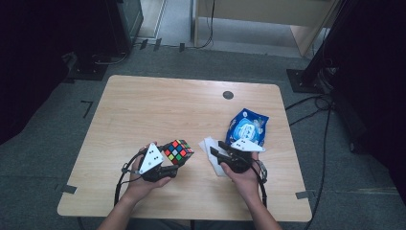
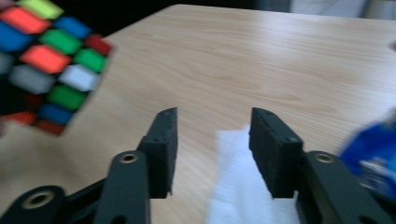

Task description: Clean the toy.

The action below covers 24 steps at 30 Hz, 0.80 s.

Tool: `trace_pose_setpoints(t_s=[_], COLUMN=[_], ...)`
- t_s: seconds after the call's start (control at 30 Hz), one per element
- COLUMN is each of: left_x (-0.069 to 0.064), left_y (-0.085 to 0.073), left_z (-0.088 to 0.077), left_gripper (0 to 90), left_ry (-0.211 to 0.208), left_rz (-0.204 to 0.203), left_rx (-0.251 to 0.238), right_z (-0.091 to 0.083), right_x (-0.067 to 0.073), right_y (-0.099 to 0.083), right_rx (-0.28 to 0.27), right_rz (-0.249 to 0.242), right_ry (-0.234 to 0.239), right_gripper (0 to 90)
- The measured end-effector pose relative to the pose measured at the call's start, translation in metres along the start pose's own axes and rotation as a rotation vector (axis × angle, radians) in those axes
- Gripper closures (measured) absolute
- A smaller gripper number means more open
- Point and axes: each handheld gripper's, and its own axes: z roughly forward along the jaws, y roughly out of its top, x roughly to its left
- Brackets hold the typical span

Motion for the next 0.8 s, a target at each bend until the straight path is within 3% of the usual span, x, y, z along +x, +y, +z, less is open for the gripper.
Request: trace_pose_setpoints(t_s=[0.03,0.07,0.1,0.13,0.3,0.5,0.63,0.8], left_x=[0.0,0.004,0.004,0.008,0.013,0.013,0.011,0.005], left_y=[0.0,0.001,0.001,0.002,0.004,0.006,0.008,0.01], left_z=[0.0,0.0,0.0,-0.002,-0.004,-0.005,-0.005,-0.002], left_gripper=[34.2,34.1,34.1,34.1,34.1,34.1,34.1,34.1], left_ry=[0.0,0.018,0.018,0.023,0.027,0.02,0.01,-0.011], left_rz=[0.0,-0.028,-0.028,-0.062,-0.093,-0.103,-0.112,-0.117], left_rx=[0.0,0.013,0.013,0.014,0.012,0.003,0.002,0.012], right_z=[0.0,0.004,0.004,0.009,0.016,0.015,0.013,0.013], right_x=[0.0,0.009,0.009,0.018,0.036,0.041,0.05,0.058], right_y=[0.0,0.0,0.0,-0.001,-0.005,-0.005,-0.004,-0.004], right_rx=[0.0,0.004,0.004,0.015,0.028,-0.001,-0.03,-0.041], right_rz=[0.0,-0.004,-0.004,-0.023,-0.107,-0.13,-0.2,-0.244], right_ry=[0.0,0.079,0.079,0.131,0.175,0.197,0.183,0.173], right_gripper=[51.1,44.8,44.8,39.5,34.9,33.5,31.8,30.1])
